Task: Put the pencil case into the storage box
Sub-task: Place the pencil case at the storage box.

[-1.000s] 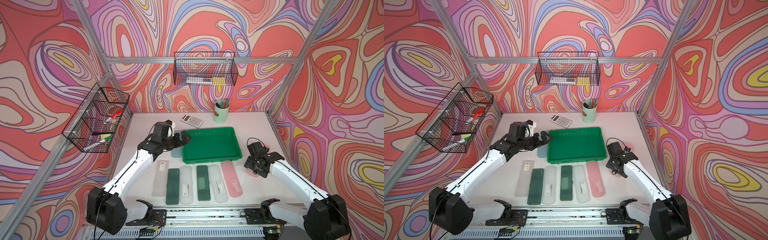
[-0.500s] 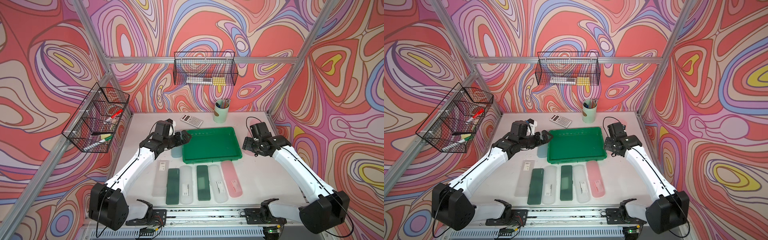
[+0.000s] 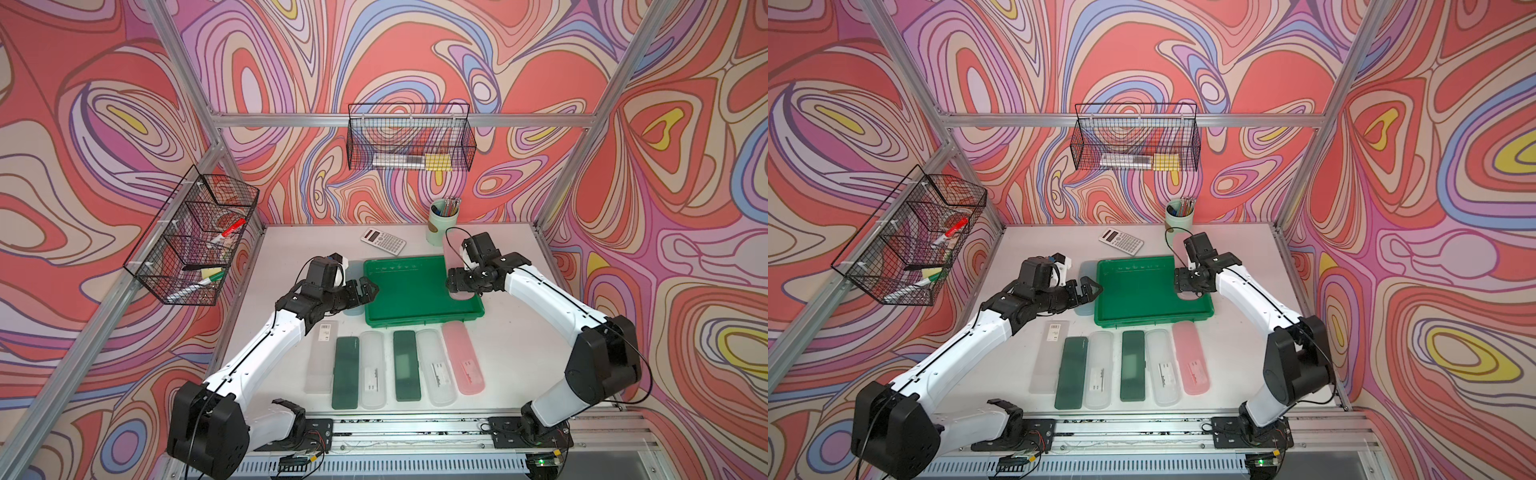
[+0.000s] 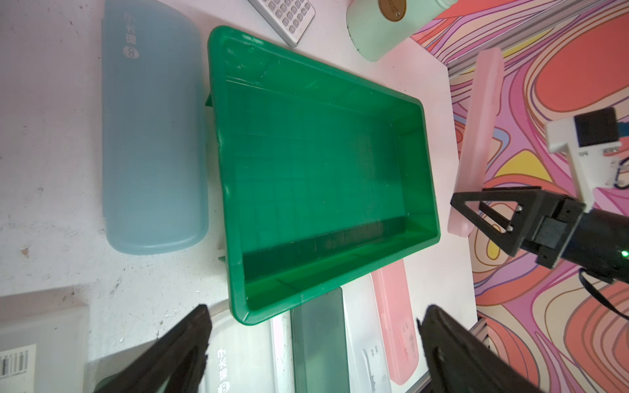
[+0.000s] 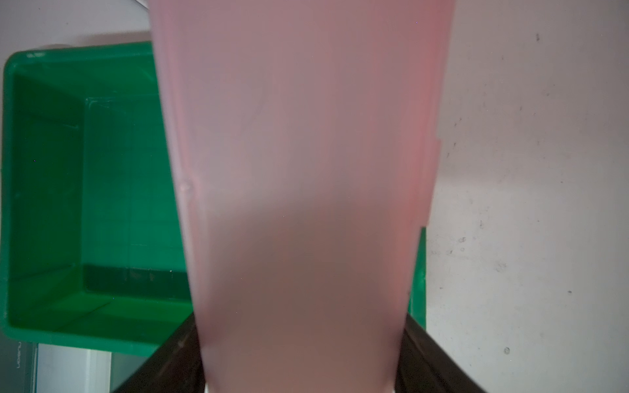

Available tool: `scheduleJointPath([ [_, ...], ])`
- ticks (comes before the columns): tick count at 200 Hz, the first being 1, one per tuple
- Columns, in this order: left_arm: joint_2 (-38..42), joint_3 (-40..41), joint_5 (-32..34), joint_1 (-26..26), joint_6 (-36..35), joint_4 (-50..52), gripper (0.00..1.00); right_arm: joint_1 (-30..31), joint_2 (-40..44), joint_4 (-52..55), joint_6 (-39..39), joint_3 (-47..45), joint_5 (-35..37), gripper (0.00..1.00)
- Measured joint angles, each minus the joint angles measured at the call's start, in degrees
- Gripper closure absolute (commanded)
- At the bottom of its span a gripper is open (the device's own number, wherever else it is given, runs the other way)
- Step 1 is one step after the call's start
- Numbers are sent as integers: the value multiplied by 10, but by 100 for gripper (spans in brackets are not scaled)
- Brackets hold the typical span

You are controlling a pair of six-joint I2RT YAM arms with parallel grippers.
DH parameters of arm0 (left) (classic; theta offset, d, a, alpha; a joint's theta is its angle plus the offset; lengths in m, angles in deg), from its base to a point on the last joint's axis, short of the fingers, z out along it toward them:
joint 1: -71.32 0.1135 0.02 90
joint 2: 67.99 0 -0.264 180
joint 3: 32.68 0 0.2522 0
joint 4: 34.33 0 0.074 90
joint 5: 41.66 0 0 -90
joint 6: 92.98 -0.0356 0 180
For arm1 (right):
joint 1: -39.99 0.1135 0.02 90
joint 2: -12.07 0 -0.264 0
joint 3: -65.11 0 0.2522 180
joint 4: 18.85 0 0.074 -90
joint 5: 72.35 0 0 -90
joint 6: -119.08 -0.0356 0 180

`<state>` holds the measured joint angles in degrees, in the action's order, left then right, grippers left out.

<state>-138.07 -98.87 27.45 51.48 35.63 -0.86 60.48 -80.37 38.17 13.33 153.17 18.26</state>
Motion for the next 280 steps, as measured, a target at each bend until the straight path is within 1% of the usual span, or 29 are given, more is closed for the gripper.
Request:
scheduleJointPath([
  [54,0,7,-18,0,5,-17,1,15,-14,-18,-2,-33,18,43],
  [98,-29,7,-25,-1,9,-28,1,29,-37,-30,-11,-54,31,42],
  [170,-33,7,-26,-5,9,-30,1,29,-50,-29,-15,-56,58,42],
  [213,-50,7,-30,-6,10,-35,1,29,-53,-29,-15,-56,60,38],
  [237,-54,7,-32,-9,11,-43,1,29,-68,-30,-15,-56,60,36],
  [280,-54,7,-31,-9,11,-44,1,29,-87,-27,-15,-55,68,21],
])
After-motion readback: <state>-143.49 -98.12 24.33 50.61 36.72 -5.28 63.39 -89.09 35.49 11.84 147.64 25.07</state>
